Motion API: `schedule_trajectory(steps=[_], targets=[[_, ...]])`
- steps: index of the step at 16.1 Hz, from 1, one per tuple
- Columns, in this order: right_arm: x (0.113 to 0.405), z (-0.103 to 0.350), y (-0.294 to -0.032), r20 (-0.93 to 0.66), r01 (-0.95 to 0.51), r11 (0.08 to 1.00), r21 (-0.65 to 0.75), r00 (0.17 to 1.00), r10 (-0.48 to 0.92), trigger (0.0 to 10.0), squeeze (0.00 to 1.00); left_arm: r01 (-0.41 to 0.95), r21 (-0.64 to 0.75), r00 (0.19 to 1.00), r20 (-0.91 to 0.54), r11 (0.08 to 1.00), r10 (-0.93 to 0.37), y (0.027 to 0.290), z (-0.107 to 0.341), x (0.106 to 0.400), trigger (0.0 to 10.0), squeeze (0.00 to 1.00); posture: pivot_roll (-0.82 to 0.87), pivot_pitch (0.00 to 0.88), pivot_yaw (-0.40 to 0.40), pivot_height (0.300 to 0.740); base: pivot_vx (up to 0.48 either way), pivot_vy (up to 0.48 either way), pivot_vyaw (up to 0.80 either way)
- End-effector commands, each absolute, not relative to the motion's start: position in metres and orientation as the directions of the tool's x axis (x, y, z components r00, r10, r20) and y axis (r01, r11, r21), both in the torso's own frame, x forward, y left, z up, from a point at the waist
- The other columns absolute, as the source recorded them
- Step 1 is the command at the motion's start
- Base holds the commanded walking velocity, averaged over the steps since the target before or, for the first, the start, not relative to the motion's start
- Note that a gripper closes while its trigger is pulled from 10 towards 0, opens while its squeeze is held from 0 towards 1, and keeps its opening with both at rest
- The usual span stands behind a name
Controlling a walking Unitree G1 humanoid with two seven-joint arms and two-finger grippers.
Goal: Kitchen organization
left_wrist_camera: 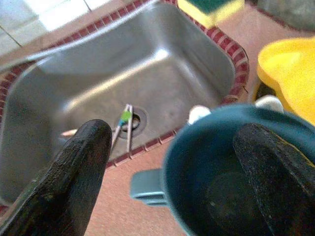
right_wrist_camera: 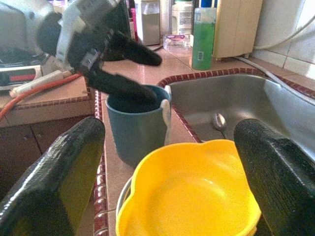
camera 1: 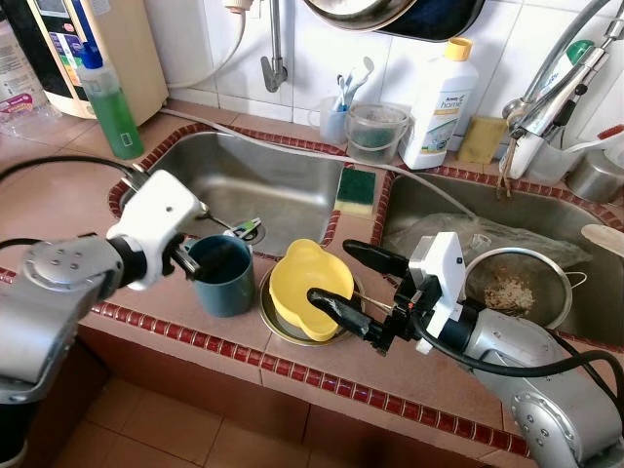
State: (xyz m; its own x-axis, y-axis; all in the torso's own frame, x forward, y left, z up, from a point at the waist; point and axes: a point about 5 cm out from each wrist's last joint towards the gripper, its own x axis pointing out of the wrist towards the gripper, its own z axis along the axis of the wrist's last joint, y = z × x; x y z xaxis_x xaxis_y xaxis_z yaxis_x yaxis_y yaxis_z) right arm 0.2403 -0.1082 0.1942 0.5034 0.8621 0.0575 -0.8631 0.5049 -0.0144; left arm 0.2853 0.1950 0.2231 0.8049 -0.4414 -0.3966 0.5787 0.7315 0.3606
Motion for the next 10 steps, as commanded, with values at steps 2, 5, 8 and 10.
schedule_trajectory(steps=[2,5,8,10], targets=[[0.237,0.200,-0.108,0.071,-0.865,0.502,-0.025,0.499,0.864,10.0,0.00,0.584,0.368,0.798,-0.423,0.723,-0.429,0.195,0.224,0.288,10.0,0.00,-0.06,0.071,-0.003,0.740,0.000,0.000,0.00],[0.237,0.202,-0.107,0.077,-0.864,0.502,-0.021,0.500,0.863,10.0,0.00,0.581,0.384,0.794,-0.462,0.718,-0.395,0.194,0.218,0.290,10.0,0.00,-0.07,0.075,0.001,0.740,0.000,0.000,0.00],[0.236,0.203,-0.107,0.078,-0.861,0.508,-0.019,0.505,0.859,10.0,0.00,0.576,0.362,0.788,-0.483,0.733,-0.381,0.192,0.214,0.292,10.0,0.00,-0.07,0.083,0.007,0.740,0.000,0.000,0.00],[0.236,0.203,-0.107,0.079,-0.858,0.513,-0.016,0.511,0.856,10.0,0.00,0.571,0.351,0.787,-0.491,0.742,-0.373,0.192,0.213,0.294,10.0,0.00,-0.07,0.085,0.010,0.740,0.000,0.000,0.00]])
